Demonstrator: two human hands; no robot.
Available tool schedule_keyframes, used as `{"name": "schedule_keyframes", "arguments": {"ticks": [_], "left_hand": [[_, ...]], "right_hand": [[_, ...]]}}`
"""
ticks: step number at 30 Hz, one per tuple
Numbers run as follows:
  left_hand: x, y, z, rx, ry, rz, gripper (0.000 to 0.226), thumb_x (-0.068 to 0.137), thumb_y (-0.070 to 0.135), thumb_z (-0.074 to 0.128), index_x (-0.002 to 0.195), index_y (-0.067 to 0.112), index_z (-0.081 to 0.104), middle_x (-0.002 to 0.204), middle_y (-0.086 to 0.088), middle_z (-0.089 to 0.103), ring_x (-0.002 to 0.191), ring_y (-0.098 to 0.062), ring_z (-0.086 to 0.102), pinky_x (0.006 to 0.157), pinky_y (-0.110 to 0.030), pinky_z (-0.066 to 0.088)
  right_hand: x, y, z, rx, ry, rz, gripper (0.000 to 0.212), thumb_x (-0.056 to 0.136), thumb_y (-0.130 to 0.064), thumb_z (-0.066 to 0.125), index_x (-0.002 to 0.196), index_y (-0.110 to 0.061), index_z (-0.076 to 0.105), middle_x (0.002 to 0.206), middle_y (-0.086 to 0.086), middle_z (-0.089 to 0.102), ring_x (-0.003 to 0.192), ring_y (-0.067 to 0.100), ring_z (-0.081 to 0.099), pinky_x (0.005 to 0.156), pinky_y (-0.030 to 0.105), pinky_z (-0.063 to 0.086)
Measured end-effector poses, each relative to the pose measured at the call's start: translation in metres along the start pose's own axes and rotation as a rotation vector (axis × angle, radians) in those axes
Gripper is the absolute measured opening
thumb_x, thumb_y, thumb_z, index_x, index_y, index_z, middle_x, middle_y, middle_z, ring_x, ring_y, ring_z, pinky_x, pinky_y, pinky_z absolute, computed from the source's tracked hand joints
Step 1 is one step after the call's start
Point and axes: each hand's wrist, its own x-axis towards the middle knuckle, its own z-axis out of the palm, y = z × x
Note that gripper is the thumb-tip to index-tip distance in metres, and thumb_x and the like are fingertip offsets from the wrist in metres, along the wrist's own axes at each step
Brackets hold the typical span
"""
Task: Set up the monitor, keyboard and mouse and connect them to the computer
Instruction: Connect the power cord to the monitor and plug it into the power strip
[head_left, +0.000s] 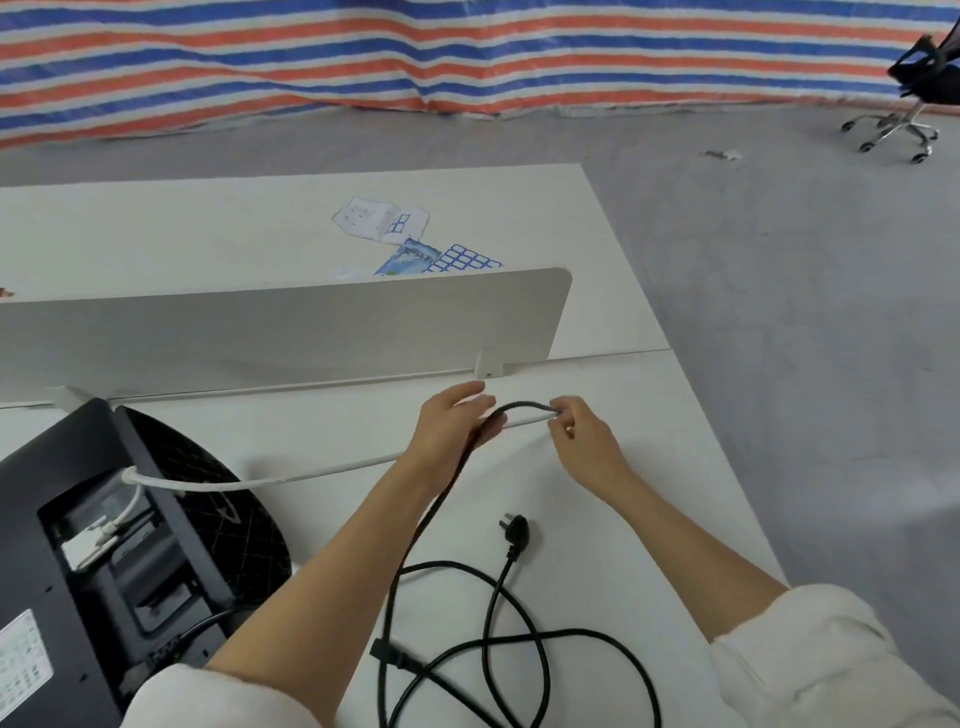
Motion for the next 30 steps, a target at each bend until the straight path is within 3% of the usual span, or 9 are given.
{"name": "schedule_keyframes", "arguments": {"ticks": [4, 10, 13, 16, 18, 21, 23, 28, 30], "left_hand": [[0.001, 0.016, -0.001, -0.053, -0.098, -0.056, 0.034, 0.097, 0.014, 0.050, 0.131, 0.013, 0.047, 0.137, -0.007, 0.046, 0.128, -0.029, 0.043, 0.109, -0.051, 0.032], [-0.019, 0.008, -0.026, 0.222, -0.011, 0.051, 0.019, 0.098, 0.018, 0.047, 0.112, 0.014, 0.058, 0.112, -0.005, 0.063, 0.104, -0.022, 0.063, 0.094, -0.037, 0.049], [-0.033, -0.010, -0.048, 0.332, 0.032, 0.059, 0.018, 0.097, 0.018, 0.046, 0.108, 0.014, 0.060, 0.104, -0.004, 0.066, 0.094, -0.019, 0.065, 0.090, -0.034, 0.049], [-0.042, -0.035, -0.062, 0.490, 0.046, 0.039, 0.021, 0.097, 0.016, 0.044, 0.110, 0.011, 0.060, 0.103, -0.005, 0.065, 0.086, -0.016, 0.062, 0.080, -0.027, 0.047], [-0.043, -0.058, -0.068, 0.706, 0.001, 0.022, 0.025, 0.097, 0.015, 0.044, 0.114, 0.009, 0.060, 0.106, -0.005, 0.064, 0.095, -0.018, 0.061, 0.079, -0.025, 0.045], [-0.042, -0.095, -0.075, 1.096, -0.091, -0.019, 0.033, 0.097, 0.019, 0.043, 0.127, 0.012, 0.055, 0.128, -0.004, 0.058, 0.120, -0.021, 0.052, 0.100, -0.028, 0.037], [-0.044, -0.116, -0.080, 1.289, -0.153, -0.067, 0.038, 0.098, 0.024, 0.039, 0.134, 0.019, 0.048, 0.136, -0.002, 0.051, 0.125, -0.021, 0.047, 0.106, -0.035, 0.035], [-0.055, -0.140, -0.081, 1.689, -0.227, -0.006, 0.034, 0.098, 0.026, 0.034, 0.127, 0.027, 0.052, 0.124, 0.002, 0.058, 0.115, -0.021, 0.051, 0.096, -0.038, 0.029], [-0.054, -0.143, -0.081, 1.674, -0.164, 0.029, 0.030, 0.099, 0.024, 0.035, 0.119, 0.027, 0.058, 0.119, 0.004, 0.062, 0.110, -0.020, 0.055, 0.087, -0.032, 0.032]], "right_hand": [[-0.042, 0.003, 0.021, 0.413, -0.254, 0.268, 0.031, 0.101, -0.025, 0.034, 0.107, -0.007, 0.059, 0.087, 0.002, 0.068, 0.077, 0.018, 0.062, 0.074, 0.029, 0.050], [-0.092, 0.001, 0.044, 1.004, -0.477, 0.542, 0.058, 0.100, -0.047, 0.022, 0.112, -0.004, 0.059, 0.101, 0.015, 0.071, 0.089, 0.027, 0.067, 0.084, 0.038, 0.049], [-0.100, -0.001, 0.041, 1.180, -0.424, 0.538, 0.062, 0.100, -0.048, 0.019, 0.109, -0.001, 0.058, 0.089, 0.020, 0.071, 0.078, 0.031, 0.069, 0.083, 0.041, 0.048], [-0.100, 0.003, 0.031, 1.073, -0.026, 0.523, 0.033, 0.101, -0.027, 0.034, 0.106, -0.002, 0.054, 0.069, 0.013, 0.065, 0.057, 0.025, 0.064, 0.071, 0.034, 0.050], [-0.102, 0.009, 0.026, 0.881, 0.157, 0.518, 0.017, 0.098, -0.014, 0.040, 0.106, -0.008, 0.054, 0.081, 0.011, 0.061, 0.062, 0.020, 0.060, 0.070, 0.028, 0.049], [-0.102, 0.013, 0.022, 0.835, 0.164, 0.535, 0.033, 0.094, -0.004, 0.045, 0.126, -0.010, 0.048, 0.109, 0.014, 0.056, 0.080, 0.020, 0.059, 0.077, 0.030, 0.048], [-0.092, 0.007, 0.015, 0.890, 0.152, 0.519, 0.049, 0.093, 0.000, 0.046, 0.141, -0.004, 0.035, 0.111, 0.015, 0.053, 0.081, 0.020, 0.057, 0.079, 0.031, 0.049], [-0.063, -0.003, 0.006, 0.668, 0.077, 0.358, 0.041, 0.091, 0.007, 0.046, 0.131, 0.000, 0.045, 0.085, 0.005, 0.052, 0.075, 0.019, 0.049, 0.077, 0.032, 0.045], [-0.064, 0.004, 0.014, 0.401, 0.027, 0.351, 0.048, 0.090, 0.004, 0.044, 0.138, -0.002, 0.040, 0.096, 0.005, 0.052, 0.088, 0.021, 0.050, 0.086, 0.039, 0.045]]}}
